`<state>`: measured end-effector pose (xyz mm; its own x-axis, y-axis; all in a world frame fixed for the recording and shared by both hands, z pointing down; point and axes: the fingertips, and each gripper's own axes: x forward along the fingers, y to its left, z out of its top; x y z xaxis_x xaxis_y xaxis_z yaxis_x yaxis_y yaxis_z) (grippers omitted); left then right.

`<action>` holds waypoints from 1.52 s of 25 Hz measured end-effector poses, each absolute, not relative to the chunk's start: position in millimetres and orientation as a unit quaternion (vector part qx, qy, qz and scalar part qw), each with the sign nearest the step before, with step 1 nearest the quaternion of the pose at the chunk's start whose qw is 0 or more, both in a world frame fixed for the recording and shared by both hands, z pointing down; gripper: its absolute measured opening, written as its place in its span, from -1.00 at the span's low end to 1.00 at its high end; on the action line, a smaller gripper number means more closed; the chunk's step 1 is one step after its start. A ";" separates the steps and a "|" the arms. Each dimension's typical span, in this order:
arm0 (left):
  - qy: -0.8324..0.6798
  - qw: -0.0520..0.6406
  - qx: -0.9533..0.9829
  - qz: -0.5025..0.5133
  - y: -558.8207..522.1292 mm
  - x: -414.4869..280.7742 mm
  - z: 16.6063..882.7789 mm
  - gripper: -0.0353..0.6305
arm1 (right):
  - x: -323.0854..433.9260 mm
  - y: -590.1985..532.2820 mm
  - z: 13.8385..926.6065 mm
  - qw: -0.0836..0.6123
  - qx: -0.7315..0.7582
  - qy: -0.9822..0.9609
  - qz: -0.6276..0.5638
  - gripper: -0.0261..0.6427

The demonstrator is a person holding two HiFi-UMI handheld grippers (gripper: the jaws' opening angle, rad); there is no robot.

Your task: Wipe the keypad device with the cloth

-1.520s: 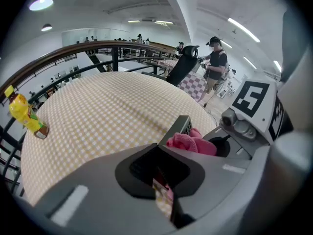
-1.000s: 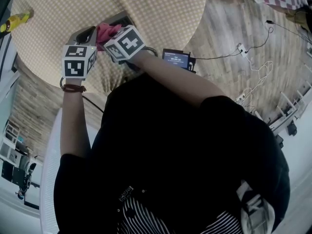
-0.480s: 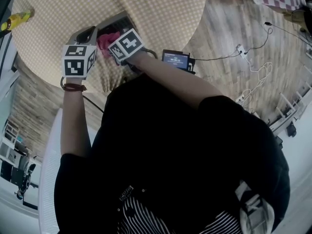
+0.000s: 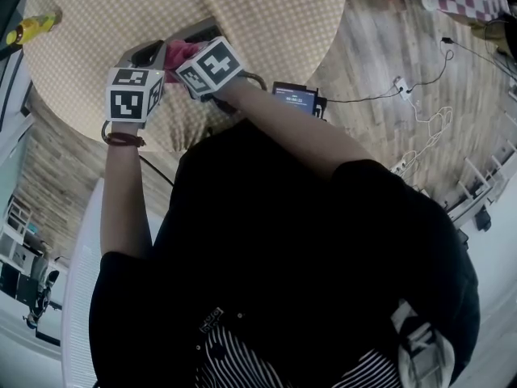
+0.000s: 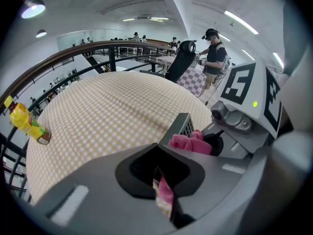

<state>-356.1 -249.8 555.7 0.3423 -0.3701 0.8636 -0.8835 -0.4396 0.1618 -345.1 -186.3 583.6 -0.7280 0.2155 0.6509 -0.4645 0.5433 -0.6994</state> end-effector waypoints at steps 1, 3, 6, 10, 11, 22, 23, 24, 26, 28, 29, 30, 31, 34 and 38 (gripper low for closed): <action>-0.417 0.327 0.752 0.393 -249.6 -357.1 556.6 -0.88 | -345.2 -183.8 587.8 0.361 0.080 -0.797 0.478 -0.74; -0.420 0.326 0.750 0.394 -248.3 -360.7 556.6 -0.88 | -345.7 -175.9 596.3 0.360 0.078 -0.788 0.494 -0.74; -0.422 0.324 0.749 0.396 -249.4 -358.6 554.3 -0.88 | -335.6 -163.6 610.8 0.371 0.072 -0.773 0.510 -0.74; -0.420 0.322 0.750 0.397 -250.1 -357.5 554.8 -0.88 | -327.3 -154.3 624.4 0.381 0.077 -0.752 0.533 -0.74; -0.420 0.320 0.751 0.397 -250.2 -357.4 554.9 -0.88 | -327.1 -154.1 625.0 0.385 0.080 -0.752 0.529 -0.74; -0.425 0.324 0.749 0.391 -249.6 -357.9 555.2 -0.88 | -346.7 -193.4 578.0 0.335 0.117 -0.801 0.481 -0.74; -0.426 0.324 0.749 0.392 -249.1 -357.6 554.9 -0.88 | -345.8 -192.2 579.3 0.338 0.116 -0.803 0.478 -0.74; -0.426 0.323 0.749 0.392 -248.8 -357.2 554.8 -0.88 | -344.6 -190.7 581.4 0.339 0.117 -0.801 0.479 -0.74; -0.427 0.321 0.749 0.394 -249.2 -357.3 554.7 -0.88 | -342.3 -186.3 588.5 0.340 0.117 -0.790 0.496 -0.74; -0.427 0.318 0.748 0.397 -248.6 -357.3 554.4 -0.88 | -337.0 -177.0 599.3 0.347 0.112 -0.776 0.515 -0.74; -0.427 0.318 0.747 0.398 -247.7 -356.5 554.5 -0.88 | -333.0 -171.1 605.2 0.353 0.108 -0.771 0.519 -0.74; -0.427 0.318 0.747 0.399 -247.1 -356.1 554.7 -0.88 | -329.3 -165.9 611.0 0.360 0.106 -0.767 0.520 -0.74; -0.427 0.318 0.747 0.398 -247.1 -356.3 554.8 -0.88 | -326.5 -161.9 616.2 0.366 0.105 -0.764 0.520 -0.74; -0.429 0.318 0.747 0.396 -248.1 -357.7 554.7 -0.88 | -321.9 -156.3 625.9 0.374 0.111 -0.758 0.522 -0.74; -0.429 0.315 0.748 0.397 -247.1 -357.5 554.7 -0.88 | -324.9 -160.4 617.9 0.376 0.122 -0.763 0.511 -0.74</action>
<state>-357.5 -247.1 554.7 0.3167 -0.3912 0.8641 -0.8913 -0.4344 0.1300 -324.9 -160.4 617.9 -0.6870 0.1991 0.6989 -0.5704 0.4481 -0.6884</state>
